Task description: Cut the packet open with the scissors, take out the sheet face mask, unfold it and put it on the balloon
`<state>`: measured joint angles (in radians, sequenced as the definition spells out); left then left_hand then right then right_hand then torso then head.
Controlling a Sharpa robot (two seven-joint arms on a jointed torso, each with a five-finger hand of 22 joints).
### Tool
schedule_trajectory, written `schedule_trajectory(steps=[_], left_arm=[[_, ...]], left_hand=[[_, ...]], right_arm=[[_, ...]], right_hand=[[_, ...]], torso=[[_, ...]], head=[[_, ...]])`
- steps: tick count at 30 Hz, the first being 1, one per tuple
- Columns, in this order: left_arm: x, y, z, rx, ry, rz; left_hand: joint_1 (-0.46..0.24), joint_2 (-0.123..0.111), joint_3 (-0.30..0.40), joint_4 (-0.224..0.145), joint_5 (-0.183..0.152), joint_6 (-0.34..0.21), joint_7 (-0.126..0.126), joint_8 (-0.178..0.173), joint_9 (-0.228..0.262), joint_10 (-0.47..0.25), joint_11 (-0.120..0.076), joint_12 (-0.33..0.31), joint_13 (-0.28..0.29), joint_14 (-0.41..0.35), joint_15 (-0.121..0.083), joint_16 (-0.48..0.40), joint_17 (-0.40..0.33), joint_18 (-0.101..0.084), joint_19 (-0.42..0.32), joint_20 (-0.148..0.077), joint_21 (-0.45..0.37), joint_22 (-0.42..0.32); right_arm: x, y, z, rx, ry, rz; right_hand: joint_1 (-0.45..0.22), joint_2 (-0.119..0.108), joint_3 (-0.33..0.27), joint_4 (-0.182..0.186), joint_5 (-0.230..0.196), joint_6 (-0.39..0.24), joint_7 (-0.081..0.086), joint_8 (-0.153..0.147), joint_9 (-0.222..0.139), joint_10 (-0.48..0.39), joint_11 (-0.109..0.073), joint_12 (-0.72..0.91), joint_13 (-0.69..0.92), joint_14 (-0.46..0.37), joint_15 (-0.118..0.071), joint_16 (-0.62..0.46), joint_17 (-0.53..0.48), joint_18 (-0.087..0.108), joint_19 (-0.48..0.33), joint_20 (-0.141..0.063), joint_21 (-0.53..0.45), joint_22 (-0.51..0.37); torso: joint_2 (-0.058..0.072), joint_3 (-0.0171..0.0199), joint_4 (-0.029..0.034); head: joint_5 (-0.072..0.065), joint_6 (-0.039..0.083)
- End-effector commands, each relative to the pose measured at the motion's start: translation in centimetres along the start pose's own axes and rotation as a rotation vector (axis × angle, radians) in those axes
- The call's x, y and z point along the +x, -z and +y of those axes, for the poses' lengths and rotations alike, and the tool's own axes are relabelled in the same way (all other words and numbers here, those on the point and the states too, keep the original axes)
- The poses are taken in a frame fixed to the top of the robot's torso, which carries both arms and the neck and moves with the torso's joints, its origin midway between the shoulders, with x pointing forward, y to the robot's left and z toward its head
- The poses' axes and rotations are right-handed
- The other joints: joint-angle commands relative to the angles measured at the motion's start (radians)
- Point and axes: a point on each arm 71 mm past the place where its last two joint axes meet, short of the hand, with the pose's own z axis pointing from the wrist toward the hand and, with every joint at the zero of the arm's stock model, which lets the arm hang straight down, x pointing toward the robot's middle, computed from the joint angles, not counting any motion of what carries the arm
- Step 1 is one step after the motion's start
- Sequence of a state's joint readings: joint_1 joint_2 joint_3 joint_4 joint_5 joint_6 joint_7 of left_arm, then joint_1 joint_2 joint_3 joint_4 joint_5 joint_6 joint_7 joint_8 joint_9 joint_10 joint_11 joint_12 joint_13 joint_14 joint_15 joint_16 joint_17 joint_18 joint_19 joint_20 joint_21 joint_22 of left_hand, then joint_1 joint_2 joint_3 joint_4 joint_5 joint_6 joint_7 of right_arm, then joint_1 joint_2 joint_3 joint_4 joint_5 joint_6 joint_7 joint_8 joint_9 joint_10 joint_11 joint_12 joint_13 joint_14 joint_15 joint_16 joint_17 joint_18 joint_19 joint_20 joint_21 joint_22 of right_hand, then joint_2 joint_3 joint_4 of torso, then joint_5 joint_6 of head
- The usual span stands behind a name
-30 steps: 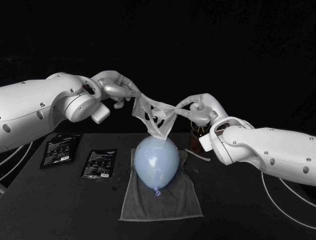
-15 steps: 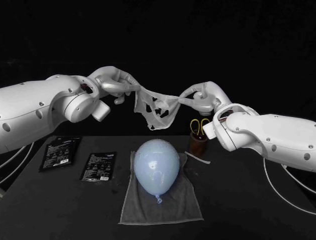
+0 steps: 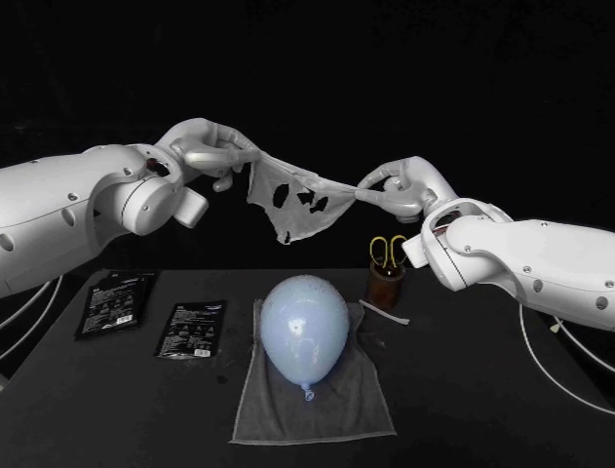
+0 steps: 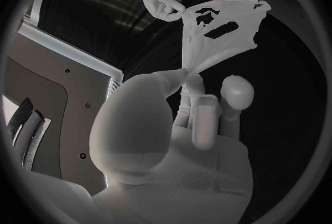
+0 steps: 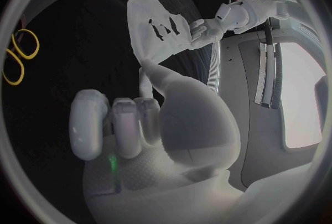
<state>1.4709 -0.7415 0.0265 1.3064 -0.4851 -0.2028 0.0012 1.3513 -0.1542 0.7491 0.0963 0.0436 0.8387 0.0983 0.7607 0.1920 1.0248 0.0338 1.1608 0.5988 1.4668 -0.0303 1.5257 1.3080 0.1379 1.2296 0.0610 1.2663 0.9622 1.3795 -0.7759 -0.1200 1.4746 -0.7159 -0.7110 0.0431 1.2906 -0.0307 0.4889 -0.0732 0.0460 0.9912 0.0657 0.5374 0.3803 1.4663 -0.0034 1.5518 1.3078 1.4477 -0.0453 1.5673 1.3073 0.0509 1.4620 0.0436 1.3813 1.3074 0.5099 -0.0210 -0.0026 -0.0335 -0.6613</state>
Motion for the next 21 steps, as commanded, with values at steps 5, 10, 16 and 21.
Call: schedule_trajectory(steps=[5,10,16,21], left_arm=[[-0.59,-0.19,-0.52,0.037,0.034,-0.043],[-0.59,-0.27,-0.56,0.035,0.035,-0.04],[-0.63,-0.29,-0.58,0.035,0.035,-0.041],[-0.71,-0.3,-0.71,0.04,0.034,-0.044]], left_hand=[[-0.003,0.009,0.0,-0.007,0.005,0.008,0.001,0.004,0.048,0.022,-0.01,0.007,0.004,0.045,-0.008,0.004,0.076,-0.017,0.007,-0.002,0.006,0.002],[-0.003,0.009,0.0,-0.007,0.005,0.008,0.001,0.004,0.048,0.022,-0.01,0.007,0.004,0.045,-0.008,0.004,0.076,-0.017,0.007,-0.002,0.006,0.002],[-0.003,0.009,0.0,-0.007,0.005,0.008,0.001,0.004,0.048,0.022,-0.01,0.007,0.004,0.045,-0.008,0.004,0.076,-0.017,0.007,-0.002,0.006,0.002],[-0.004,0.009,0.0,-0.008,0.005,0.008,0.001,0.003,0.048,0.022,-0.011,0.007,0.002,0.045,-0.008,0.004,0.075,-0.017,0.008,-0.002,0.007,0.003]], right_arm=[[-0.38,-0.1,0.25,-0.02,0.019,-0.029],[-0.53,-0.13,0.39,-0.026,0.017,-0.046],[-0.64,-0.12,0.35,-0.023,0.016,-0.049],[-0.64,-0.08,0.36,-0.02,0.014,-0.048]], right_hand=[[-0.008,0.006,0.009,-0.002,0.003,0.003,-0.002,0.007,0.03,0.095,-0.006,0.006,0.249,0.123,-0.025,0.003,0.264,-0.012,0.043,-0.005,0.006,0.211],[-0.009,0.005,0.011,-0.003,0.003,0.003,-0.002,0.008,0.03,0.096,-0.006,0.007,0.25,0.123,-0.025,0.003,0.264,-0.012,0.044,-0.005,0.008,0.212],[-0.009,0.005,0.011,-0.003,0.003,0.003,-0.002,0.008,0.03,0.096,-0.006,0.007,0.25,0.123,-0.025,0.003,0.264,-0.012,0.044,-0.005,0.008,0.212],[-0.01,0.005,0.013,-0.004,0.003,0.003,-0.002,0.009,0.031,0.096,-0.006,0.007,0.251,0.123,-0.025,0.003,0.264,-0.012,0.044,-0.005,0.008,0.212]], torso=[[0.001,0.0006,0.0008],[0.0,0.0001,0.0007],[0.0,-0.0004,0.0012],[0.0,-0.0001,0.0011]], head=[[-0.002,0.005],[-0.002,0.009],[-0.001,0.012],[-0.001,0.014]])
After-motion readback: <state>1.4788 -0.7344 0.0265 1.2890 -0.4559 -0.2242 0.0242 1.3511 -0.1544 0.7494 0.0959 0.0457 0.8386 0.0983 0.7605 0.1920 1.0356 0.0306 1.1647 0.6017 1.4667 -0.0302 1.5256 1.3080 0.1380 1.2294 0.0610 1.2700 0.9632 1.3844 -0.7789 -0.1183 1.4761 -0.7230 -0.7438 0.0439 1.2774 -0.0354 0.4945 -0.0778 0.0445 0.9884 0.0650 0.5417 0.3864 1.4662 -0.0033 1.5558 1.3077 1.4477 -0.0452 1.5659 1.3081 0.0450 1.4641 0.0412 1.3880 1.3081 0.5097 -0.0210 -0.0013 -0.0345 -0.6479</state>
